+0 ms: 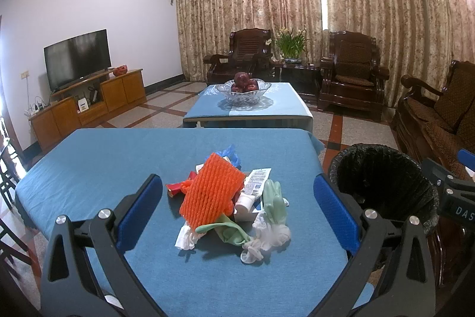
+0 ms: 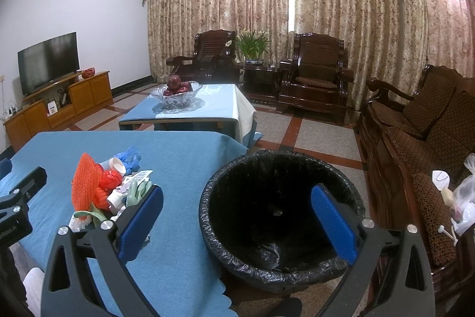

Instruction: Collect trash

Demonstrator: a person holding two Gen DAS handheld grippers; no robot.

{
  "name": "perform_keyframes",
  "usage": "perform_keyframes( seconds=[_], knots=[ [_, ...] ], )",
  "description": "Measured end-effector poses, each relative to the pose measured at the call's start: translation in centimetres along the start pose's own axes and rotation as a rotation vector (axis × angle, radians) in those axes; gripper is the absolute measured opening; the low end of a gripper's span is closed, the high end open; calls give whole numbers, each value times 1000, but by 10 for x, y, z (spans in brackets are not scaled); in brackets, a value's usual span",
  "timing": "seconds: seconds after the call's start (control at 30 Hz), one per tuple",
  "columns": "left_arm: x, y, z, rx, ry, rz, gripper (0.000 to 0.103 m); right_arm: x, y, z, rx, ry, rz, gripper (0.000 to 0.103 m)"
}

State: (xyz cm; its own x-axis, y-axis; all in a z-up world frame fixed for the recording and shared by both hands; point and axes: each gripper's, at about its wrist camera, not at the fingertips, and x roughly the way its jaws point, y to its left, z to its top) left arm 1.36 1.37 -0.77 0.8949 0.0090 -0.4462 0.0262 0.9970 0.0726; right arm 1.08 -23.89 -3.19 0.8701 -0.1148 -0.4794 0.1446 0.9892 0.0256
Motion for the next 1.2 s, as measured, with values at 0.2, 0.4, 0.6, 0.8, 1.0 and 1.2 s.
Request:
perform_keyframes(
  seconds=[0.2, 0.4, 0.6, 0.8, 1.0, 1.2],
  knots=[
    [1, 1, 0, 0, -1, 0, 99, 0, 0, 0, -1, 0, 0, 97],
    [1, 1, 0, 0, -1, 0, 99, 0, 0, 0, -1, 1, 0, 97],
    [1, 1, 0, 0, 0, 0, 99, 0, 1, 0, -3, 2, 1, 97],
    [0, 1, 0, 1, 1, 0, 99, 0, 0, 0, -2, 3, 1, 97],
    [1, 1, 0, 0, -1, 0, 99, 0, 0, 0, -2, 3, 2, 97],
    [1, 1, 0, -1, -1, 1, 99, 1, 3, -3, -8, 12, 10, 97]
  ],
)
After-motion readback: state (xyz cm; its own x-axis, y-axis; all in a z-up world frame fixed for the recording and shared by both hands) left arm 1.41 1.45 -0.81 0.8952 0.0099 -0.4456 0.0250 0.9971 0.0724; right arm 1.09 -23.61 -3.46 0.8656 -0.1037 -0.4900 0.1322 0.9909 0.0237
